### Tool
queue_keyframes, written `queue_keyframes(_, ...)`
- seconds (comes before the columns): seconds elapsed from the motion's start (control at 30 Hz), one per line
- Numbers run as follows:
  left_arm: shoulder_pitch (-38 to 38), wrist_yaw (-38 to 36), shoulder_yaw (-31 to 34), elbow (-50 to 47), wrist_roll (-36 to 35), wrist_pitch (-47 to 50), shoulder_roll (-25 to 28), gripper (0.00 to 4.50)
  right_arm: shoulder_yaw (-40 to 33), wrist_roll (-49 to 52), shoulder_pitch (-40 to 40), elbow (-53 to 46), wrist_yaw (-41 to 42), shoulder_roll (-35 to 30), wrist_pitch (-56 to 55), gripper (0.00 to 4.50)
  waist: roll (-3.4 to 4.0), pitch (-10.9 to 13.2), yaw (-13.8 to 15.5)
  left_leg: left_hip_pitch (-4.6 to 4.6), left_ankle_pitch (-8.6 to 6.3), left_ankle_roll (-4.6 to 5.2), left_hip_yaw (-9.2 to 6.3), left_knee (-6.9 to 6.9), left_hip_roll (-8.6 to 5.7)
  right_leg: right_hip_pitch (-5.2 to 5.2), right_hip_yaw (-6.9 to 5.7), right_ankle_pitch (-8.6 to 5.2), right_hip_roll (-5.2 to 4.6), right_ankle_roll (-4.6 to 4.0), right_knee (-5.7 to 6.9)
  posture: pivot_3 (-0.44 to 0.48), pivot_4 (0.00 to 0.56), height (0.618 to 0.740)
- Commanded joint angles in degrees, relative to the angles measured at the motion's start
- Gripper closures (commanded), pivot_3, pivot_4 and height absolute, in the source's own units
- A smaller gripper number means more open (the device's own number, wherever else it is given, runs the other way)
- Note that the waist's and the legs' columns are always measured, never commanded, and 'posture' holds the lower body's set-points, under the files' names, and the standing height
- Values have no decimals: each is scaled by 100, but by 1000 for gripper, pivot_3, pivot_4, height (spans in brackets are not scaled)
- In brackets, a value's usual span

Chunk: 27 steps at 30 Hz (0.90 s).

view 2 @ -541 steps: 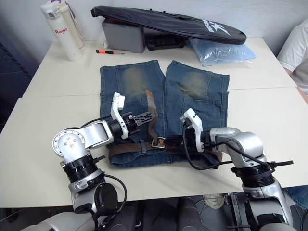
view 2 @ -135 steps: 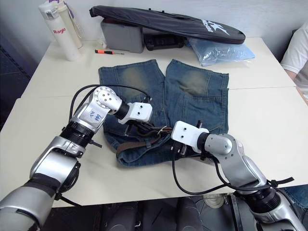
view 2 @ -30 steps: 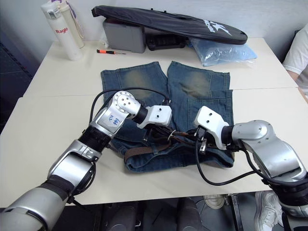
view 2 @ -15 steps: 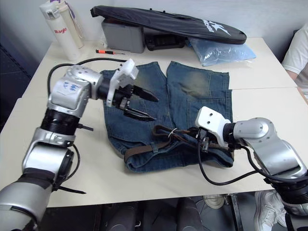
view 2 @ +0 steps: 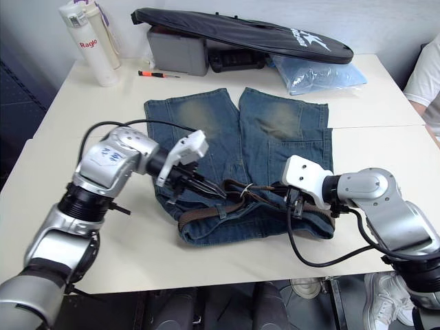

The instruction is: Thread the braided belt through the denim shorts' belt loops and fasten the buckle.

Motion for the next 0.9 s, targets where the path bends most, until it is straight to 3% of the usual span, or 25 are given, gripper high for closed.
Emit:
queue_keyframes(0.03, 97, 222, -475, 50, 570, -623, 99, 4481, -264, 43, -10, -164, -35, 8, 3, 4500, 0, 0, -1, 0, 0, 0, 0, -1, 0, 0, 0, 0, 0, 0, 0, 0, 150, 740)
queue_keyframes(0.47, 544, 128, -973, -425, 834, -885, 190, 4481, -406, -152, 248, -375, -20, -227, -142, 4500, 0, 0, 6, 0, 0, 0, 0, 1, 0, 0, 0, 0, 0, 0, -1, 0, 150, 740)
queue_keyframes(0.7, 768, 101, -1180, -570, 1224, -1404, 492, 4481, -1336, -600, 1565, -249, 116, -687, -2013, 4500, 0, 0, 26, 2, -1, 1, 1, 0, 0, 4, 0, 0, 0, 0, -3, 0, 150, 740)
queue_keyframes(0.9, 910, -188, -1382, -644, 1365, -1672, 799, 4481, -2521, -957, 2631, 1055, -99, -522, -4265, 4500, 0, 0, -3, 19, -1, 1, 2, -3, 0, 18, 1, 0, 0, 0, -4, 0, 150, 740)
